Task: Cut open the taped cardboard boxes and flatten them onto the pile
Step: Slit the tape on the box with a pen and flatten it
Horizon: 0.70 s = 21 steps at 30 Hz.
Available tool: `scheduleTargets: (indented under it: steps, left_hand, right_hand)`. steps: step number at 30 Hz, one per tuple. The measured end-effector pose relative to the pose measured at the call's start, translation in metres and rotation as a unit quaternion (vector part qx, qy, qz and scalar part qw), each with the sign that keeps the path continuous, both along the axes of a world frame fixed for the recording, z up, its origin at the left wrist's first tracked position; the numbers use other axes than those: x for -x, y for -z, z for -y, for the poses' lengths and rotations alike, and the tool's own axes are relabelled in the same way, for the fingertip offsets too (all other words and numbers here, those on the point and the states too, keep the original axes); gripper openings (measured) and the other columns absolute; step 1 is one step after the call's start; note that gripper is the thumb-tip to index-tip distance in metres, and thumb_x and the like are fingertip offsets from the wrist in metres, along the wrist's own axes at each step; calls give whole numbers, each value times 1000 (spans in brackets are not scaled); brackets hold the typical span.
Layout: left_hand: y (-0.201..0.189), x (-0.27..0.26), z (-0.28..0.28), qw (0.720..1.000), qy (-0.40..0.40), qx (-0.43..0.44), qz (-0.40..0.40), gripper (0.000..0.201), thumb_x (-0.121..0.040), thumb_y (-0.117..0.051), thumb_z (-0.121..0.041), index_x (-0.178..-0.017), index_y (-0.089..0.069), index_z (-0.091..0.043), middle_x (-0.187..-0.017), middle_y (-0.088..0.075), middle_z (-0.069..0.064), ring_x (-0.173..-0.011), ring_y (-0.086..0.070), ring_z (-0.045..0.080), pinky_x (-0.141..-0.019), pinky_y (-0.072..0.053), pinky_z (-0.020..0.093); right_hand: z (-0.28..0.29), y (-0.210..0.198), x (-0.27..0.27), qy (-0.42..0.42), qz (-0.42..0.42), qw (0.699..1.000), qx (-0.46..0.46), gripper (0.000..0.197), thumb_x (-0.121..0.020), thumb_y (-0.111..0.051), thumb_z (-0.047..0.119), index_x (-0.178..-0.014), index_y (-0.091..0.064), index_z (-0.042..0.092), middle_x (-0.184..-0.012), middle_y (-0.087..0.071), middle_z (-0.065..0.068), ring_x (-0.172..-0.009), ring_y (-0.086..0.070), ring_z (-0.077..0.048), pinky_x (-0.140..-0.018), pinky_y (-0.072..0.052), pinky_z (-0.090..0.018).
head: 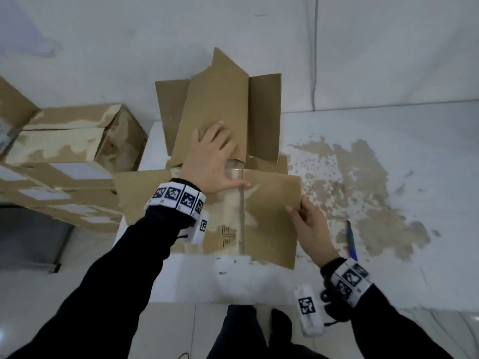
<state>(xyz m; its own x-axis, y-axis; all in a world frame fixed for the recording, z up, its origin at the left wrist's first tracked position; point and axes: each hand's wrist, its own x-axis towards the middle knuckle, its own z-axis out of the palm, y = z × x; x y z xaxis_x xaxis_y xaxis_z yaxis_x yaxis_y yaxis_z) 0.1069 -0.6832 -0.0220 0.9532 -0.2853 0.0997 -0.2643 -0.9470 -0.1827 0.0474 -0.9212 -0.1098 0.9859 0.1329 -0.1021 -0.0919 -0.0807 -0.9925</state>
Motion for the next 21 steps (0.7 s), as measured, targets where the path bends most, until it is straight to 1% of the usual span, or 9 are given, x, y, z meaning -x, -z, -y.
scheduleTargets:
  steps: [3, 7, 9, 11, 13, 15, 16, 19, 21]
  left_hand:
    - [36, -30, -2, 994, 16, -57, -87, 93, -69, -43, -82, -138, -41, -20, -153, -28, 5, -146, -10, 25, -106, -22, 51]
    - [87, -49, 7, 987, 13, -61, -151, 83, -80, -51, -69, -144, -31, -21, -159, -10, 6, -148, 4, 23, -114, -12, 50]
    - [108, -44, 12, 984, 6, -45, -173, 73, -86, -54, -56, -144, -32, -17, -160, -4, 10, -147, 9, 26, -115, -5, 53]
    - [126, -26, 17, 984, -6, -28, -179, 62, -92, -51, -39, -145, -30, -15, -160, 2, 13, -146, 16, 29, -114, 6, 58]
    - [142, -5, 14, 987, 2, 8, -162, 63, -90, -48, -28, -148, -28, -13, -159, 3, 17, -146, 14, 32, -114, 8, 60]
    - [158, 13, 2, 987, 17, 50, -154, 72, -85, -46, -31, -150, -25, -10, -159, -1, 16, -147, 6, 32, -116, -3, 60]
    - [165, 19, -6, 984, 22, 67, -163, 76, -85, -42, -37, -152, -20, -9, -159, 2, 15, -147, 7, 31, -116, -6, 59]
    - [183, 28, -32, 960, 1, 92, -266, 83, -84, -7, -60, -149, 14, -14, -154, 26, 9, -144, 23, 27, -119, -2, 50]
    - [191, 31, -48, 949, -27, 101, -299, 92, -75, 2, -77, -144, 27, -21, -151, 34, 3, -141, 30, 22, -119, 6, 44]
  right_hand:
    - [-11, 14, -8, 61, -20, 997, 47, 14, -97, -49, 16, -96, -58, 28, -95, -66, 8, -86, -63, -5, -76, -51, -24]
    - [-19, 36, -33, 88, -53, 970, 221, 13, -97, -47, 14, -85, -48, 18, -76, -53, 6, -67, -48, -8, -64, -31, -23]
    - [-23, 50, -44, 90, -91, 955, 268, 13, -97, -48, 15, -97, -55, 4, -86, -60, -9, -78, -54, -23, -62, -31, -28]
    - [-23, 64, -49, 81, -131, 936, 315, 29, -96, -49, 15, -121, -53, 0, -98, -61, -16, -89, -56, -30, -66, -32, -27]
    - [-31, 72, -50, 88, -147, 909, 379, 44, -93, -50, 10, -135, -42, -1, -121, -54, -21, -112, -49, -33, -87, -36, -28]
    - [-51, 74, -44, 85, -123, 873, 464, 61, -88, -50, 10, -143, -26, 2, -146, -28, -23, -136, -24, -35, -112, -20, -41]
    - [-65, 74, -40, 44, -105, 860, 498, 66, -90, -47, 13, -147, -15, 5, -154, -11, -21, -143, -9, -35, -116, -9, -44]
    - [-110, 85, -23, -181, -12, 838, 515, 63, -99, -22, 44, -151, 7, 22, -157, 19, -8, -144, 19, -28, -115, 6, -53]
    - [-115, 98, -12, -242, 6, 823, 514, 61, -91, -3, 58, -147, 10, 39, -153, 27, 5, -139, 31, -20, -114, 12, -55]
